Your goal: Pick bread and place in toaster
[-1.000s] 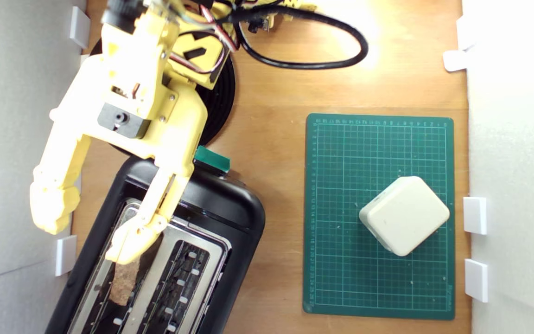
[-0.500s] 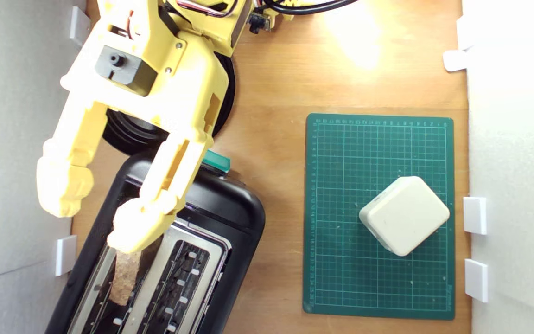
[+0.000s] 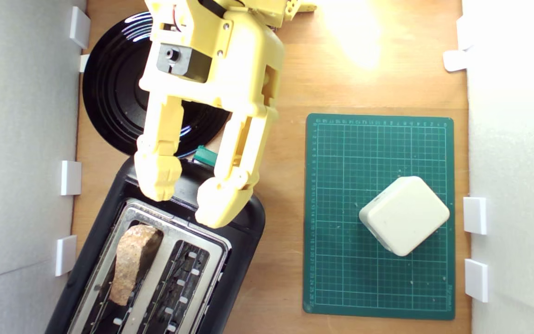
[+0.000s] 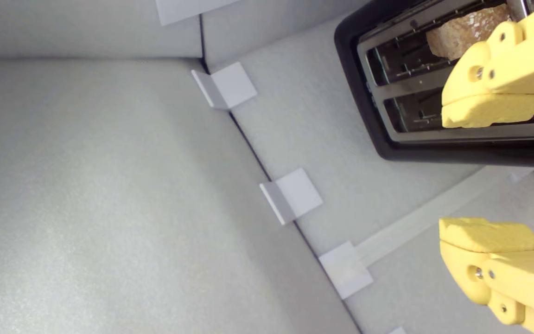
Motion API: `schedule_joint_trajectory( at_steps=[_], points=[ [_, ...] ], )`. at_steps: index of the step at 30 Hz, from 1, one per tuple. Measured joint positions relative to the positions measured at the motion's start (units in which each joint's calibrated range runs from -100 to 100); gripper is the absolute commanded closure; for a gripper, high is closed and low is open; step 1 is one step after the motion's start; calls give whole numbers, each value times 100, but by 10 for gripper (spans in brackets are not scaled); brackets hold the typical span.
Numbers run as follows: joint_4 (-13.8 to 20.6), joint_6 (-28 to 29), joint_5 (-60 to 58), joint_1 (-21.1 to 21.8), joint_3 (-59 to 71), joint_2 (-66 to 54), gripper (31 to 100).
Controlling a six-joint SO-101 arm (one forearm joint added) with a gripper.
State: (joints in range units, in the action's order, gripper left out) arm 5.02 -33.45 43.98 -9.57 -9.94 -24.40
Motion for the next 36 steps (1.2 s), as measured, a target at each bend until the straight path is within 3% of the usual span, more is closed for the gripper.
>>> schedule_joint_trajectory(
  at_steps=[16,36],
  points=[
    [-18,714,0,796,3310,-2528,517],
    [0,595,0,906,7527,-5813,520]
  ],
)
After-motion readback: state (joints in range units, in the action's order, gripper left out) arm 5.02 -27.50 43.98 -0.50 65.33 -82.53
